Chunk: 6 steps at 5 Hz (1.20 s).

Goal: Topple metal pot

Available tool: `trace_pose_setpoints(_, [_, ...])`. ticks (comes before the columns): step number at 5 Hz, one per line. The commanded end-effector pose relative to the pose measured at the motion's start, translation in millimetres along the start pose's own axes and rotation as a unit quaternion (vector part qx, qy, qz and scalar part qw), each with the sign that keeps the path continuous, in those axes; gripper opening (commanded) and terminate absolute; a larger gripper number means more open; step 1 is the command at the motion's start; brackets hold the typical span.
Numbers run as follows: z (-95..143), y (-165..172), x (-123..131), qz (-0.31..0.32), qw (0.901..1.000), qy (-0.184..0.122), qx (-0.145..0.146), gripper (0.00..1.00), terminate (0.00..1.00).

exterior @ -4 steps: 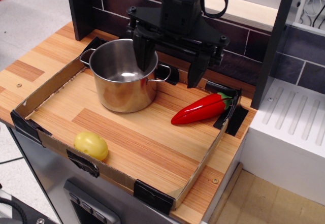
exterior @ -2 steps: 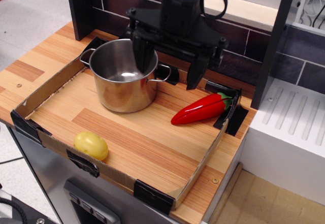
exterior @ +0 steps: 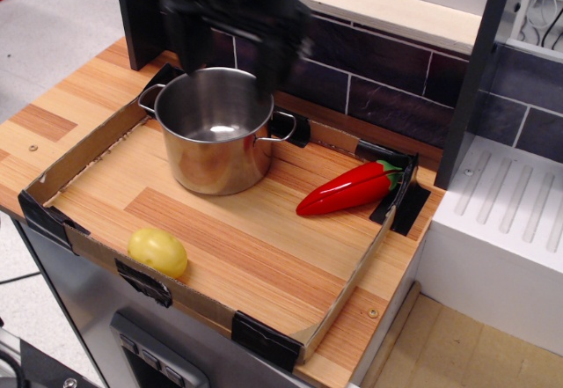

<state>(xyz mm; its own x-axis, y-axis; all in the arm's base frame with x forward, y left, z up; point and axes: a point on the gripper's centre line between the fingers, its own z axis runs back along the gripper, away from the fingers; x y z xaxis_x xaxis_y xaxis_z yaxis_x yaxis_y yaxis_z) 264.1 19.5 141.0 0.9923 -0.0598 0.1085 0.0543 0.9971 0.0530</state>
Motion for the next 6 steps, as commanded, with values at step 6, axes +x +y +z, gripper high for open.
trace_pose_setpoints(6, [-66,95,61,-0.131,0.9884,-0.026,0.073,1.00,0.00])
